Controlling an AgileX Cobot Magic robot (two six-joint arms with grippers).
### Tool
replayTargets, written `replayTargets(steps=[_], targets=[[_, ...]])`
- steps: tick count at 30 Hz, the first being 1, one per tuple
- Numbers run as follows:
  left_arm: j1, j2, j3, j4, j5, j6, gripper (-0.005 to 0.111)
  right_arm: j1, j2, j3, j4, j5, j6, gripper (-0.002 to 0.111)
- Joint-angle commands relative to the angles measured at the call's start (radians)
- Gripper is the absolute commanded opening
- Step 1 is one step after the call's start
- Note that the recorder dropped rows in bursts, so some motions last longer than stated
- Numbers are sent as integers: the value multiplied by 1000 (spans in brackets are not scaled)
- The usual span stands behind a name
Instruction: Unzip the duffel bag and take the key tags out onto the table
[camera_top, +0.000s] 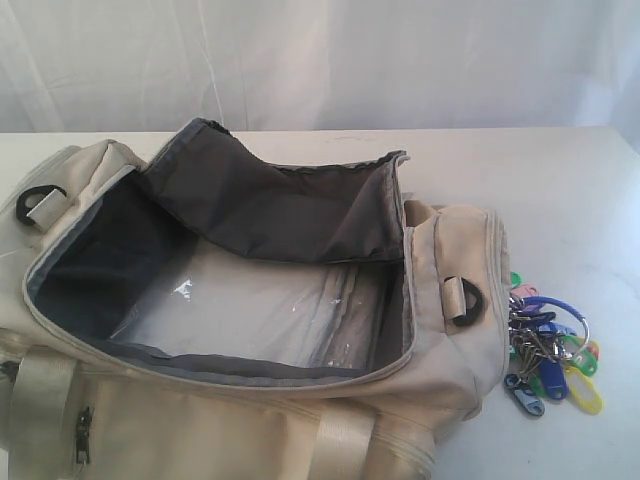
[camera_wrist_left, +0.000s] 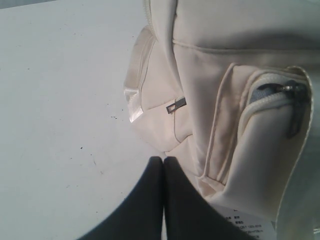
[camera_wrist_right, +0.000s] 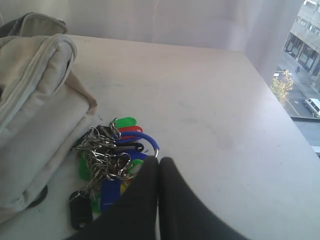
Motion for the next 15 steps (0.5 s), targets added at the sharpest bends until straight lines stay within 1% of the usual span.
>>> replayTargets(steps=[1, 15], targets=[[-7, -5, 3, -12, 1, -7, 0, -6, -7, 6, 3, -14, 6, 0], [-7, -5, 3, -12, 1, -7, 0, -6, -7, 6, 3, -14, -1, 0]])
